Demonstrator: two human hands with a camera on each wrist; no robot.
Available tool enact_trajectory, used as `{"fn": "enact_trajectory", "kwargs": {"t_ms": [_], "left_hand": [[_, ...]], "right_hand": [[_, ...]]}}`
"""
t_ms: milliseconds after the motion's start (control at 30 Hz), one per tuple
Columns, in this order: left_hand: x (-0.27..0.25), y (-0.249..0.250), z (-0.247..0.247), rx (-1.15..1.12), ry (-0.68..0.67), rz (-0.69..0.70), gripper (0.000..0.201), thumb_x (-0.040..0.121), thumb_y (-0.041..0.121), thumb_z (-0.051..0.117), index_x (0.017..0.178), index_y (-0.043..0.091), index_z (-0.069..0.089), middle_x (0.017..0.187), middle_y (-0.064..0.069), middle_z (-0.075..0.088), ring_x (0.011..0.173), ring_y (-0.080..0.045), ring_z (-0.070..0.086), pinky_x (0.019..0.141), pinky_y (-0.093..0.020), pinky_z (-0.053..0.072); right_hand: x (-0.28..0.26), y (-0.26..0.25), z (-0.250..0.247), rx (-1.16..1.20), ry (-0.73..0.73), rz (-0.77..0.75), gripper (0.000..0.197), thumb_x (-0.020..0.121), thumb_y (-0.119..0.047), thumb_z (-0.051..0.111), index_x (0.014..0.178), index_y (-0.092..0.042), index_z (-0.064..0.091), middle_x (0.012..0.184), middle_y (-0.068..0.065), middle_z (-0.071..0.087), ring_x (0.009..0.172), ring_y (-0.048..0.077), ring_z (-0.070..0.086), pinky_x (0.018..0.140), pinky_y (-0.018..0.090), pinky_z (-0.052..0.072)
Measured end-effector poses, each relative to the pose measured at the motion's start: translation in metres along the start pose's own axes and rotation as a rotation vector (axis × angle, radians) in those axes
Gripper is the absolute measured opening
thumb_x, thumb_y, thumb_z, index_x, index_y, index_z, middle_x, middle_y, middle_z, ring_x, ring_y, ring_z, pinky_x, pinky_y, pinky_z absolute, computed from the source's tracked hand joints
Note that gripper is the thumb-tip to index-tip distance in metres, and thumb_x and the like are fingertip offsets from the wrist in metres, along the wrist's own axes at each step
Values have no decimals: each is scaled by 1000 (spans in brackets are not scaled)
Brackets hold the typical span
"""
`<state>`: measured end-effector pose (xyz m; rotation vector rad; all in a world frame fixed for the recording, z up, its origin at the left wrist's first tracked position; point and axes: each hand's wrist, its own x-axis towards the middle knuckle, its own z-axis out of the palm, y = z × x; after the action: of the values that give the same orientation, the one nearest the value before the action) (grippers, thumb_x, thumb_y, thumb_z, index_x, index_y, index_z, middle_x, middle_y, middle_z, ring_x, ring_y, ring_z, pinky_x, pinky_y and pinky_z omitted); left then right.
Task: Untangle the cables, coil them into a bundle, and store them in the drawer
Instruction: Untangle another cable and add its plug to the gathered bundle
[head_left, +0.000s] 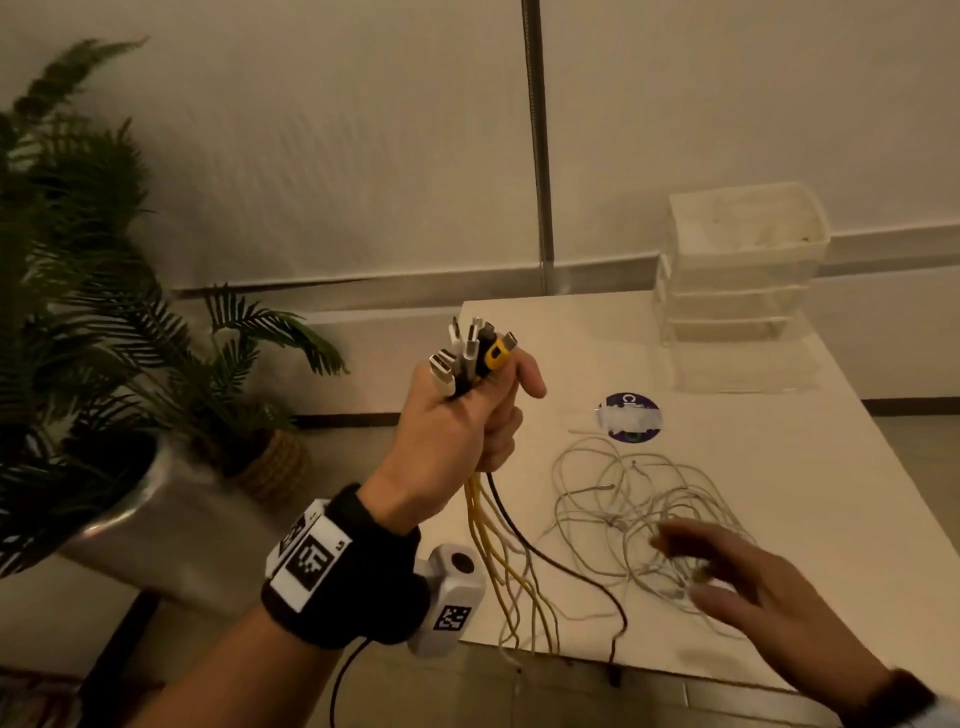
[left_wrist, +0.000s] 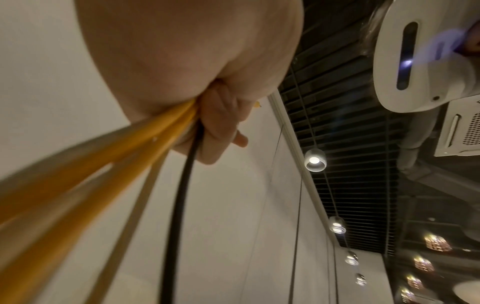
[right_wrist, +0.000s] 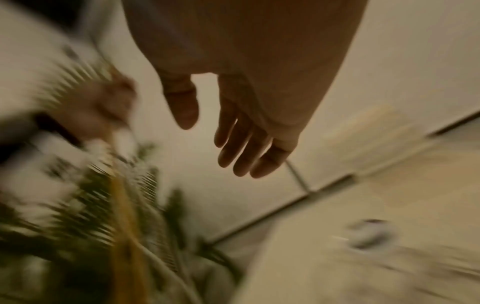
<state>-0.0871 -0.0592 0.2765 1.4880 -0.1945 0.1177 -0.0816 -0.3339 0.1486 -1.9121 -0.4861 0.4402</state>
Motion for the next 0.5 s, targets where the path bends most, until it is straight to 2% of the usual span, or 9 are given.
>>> {"fn": "enact_trajectory", "kwargs": {"t_ms": [67, 100, 133, 200, 233, 300, 367, 400, 500], "left_hand": [[-3, -5, 10, -14, -40, -7, 30, 99, 25, 41, 82, 10, 61, 53, 2, 27, 41, -10, 21, 40, -20, 23], [-5, -8, 14, -37, -43, -9, 30, 99, 25, 42, 81, 9, 61, 53, 1, 26, 41, -10, 20, 40, -20, 22], [-7, -11, 17, -64, -38, -9, 30, 98, 26, 43, 80, 10, 61, 52, 1, 25, 41, -11, 20, 40, -20, 21], [-11, -11, 19, -99, -48, 6, 30, 99, 28, 46, 79, 12, 62, 52, 3, 26, 41, -10, 20, 40, -19, 22], [-13, -11, 18, -114, -45, 22, 29, 98, 29, 48, 78, 13, 62, 52, 4, 27, 41, -9, 20, 40, -19, 22], [-17, -8, 12, -165, 10, 33, 30, 98, 30, 47, 77, 13, 60, 51, 5, 27, 40, -8, 19, 40, -17, 21], [-19, -6, 3, -229, 74, 36, 32, 97, 30, 43, 75, 11, 55, 50, 6, 26, 39, -7, 18, 40, -15, 20], [-19, -5, -2, -255, 99, 44, 32, 97, 30, 43, 74, 12, 55, 49, 6, 26, 39, -6, 18, 40, -14, 21], [-16, 5, -11, -313, 119, 72, 30, 93, 34, 47, 73, 12, 54, 48, 5, 25, 37, -6, 20, 40, -13, 23]], "right_hand": [[28, -41, 35, 11, -236, -112, 60, 85, -28, 64, 132, -52, 38, 130, -24, 57, 124, -5, 48, 100, 17, 38], [41, -58, 52, -38, -303, -150, 60, 83, -33, 66, 133, -50, 38, 130, -25, 55, 123, -8, 47, 101, 17, 37], [52, -70, 67, -90, -310, -184, 49, 83, -35, 67, 126, -46, 45, 123, -24, 58, 116, -8, 50, 98, 18, 40], [64, -85, 97, -89, -301, -227, 6, 87, -37, 65, 87, -39, 60, 89, -19, 66, 84, -1, 60, 79, 24, 49], [67, -78, 107, -47, -315, -190, 21, 89, -37, 63, 68, -36, 58, 69, -15, 63, 67, 2, 57, 67, 26, 47], [64, -66, 121, 106, -342, -63, 41, 89, -41, 61, 52, -25, 51, 50, -8, 53, 50, 12, 50, 57, 29, 42], [58, -49, 128, 105, -339, 32, 51, 85, -53, 56, 53, -13, 50, 51, 4, 50, 47, 19, 48, 56, 31, 41], [55, -36, 130, 46, -311, 20, 57, 83, -58, 53, 55, -9, 48, 52, 5, 47, 46, 21, 46, 56, 31, 38], [56, -4, 130, -65, -212, -42, 51, 86, -59, 50, 54, -20, 40, 47, -8, 37, 45, 8, 34, 53, 27, 26]]}}
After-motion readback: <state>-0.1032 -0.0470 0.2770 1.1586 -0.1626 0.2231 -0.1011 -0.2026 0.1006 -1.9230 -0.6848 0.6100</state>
